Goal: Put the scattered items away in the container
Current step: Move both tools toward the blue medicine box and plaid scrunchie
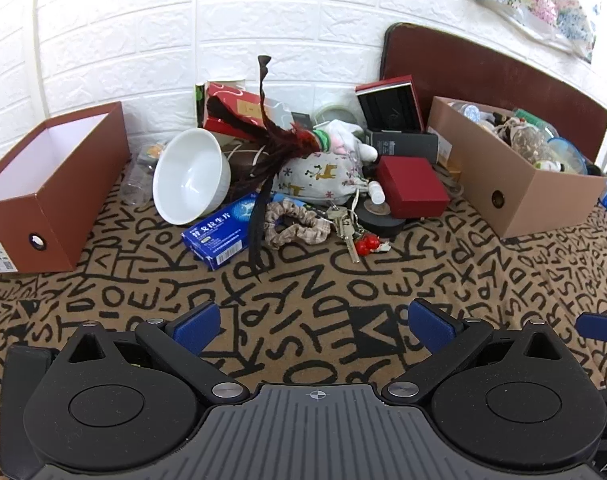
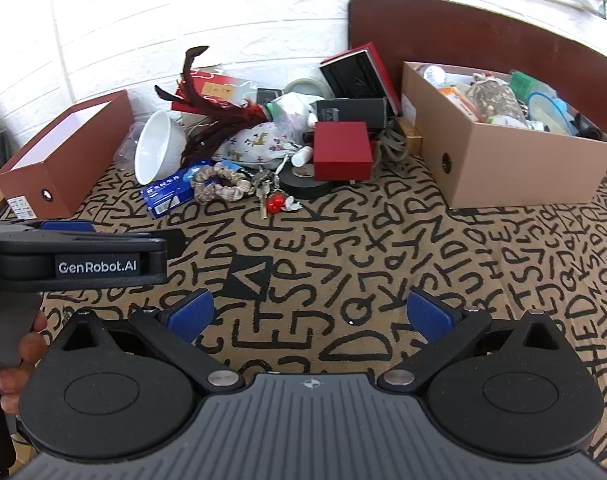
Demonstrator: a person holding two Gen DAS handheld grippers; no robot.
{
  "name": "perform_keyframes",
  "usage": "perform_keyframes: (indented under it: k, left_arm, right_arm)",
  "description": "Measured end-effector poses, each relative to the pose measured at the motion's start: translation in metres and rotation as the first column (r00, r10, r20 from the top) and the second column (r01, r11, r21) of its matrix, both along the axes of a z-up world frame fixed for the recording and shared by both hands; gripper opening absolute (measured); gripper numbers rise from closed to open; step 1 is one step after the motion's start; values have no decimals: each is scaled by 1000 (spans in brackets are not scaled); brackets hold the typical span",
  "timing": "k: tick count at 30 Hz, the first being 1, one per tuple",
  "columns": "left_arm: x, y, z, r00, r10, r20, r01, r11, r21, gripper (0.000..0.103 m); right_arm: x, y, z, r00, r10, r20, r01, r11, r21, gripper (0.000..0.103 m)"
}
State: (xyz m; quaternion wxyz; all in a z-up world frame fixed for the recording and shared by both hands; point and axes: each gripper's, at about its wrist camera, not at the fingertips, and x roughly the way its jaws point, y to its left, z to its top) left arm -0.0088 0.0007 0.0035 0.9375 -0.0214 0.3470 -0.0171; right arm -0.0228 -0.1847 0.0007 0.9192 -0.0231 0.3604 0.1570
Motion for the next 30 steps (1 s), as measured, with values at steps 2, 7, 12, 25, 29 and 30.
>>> perform_keyframes:
  k: [2,7,12,25,29,30]
  left_arm:
    - [-1,-1,1,1000,-4,-3,4,1000,-6,103]
    - [4,3,0,1000,-2,-12,2,1000,-4,103]
    - [6,5,-2,1000,-2,-21,2,1000,1,103]
    - [20,5,-11,999,-4,-50,4,1000,20,103]
    - [26,6,-16,998,-5,-65,6,1000,20,103]
    - [28,6,-17,998,-5,-69,6,1000,19,103]
  right_arm:
    - [0,1,0,1000,6,5,-6,1000,-4,102]
    - [0,2,0,1000,10,5,-10,1000,-1,102]
    - [1,1,-1,1000,19,-12,-19,999,28,102]
    - [15,4,-11,998,35,-61,-31,997,65,102]
    - [24,3,-16,996,28,-86,-21,997,74,102]
    - [26,3,-17,995,26,-92,-19,997,75,102]
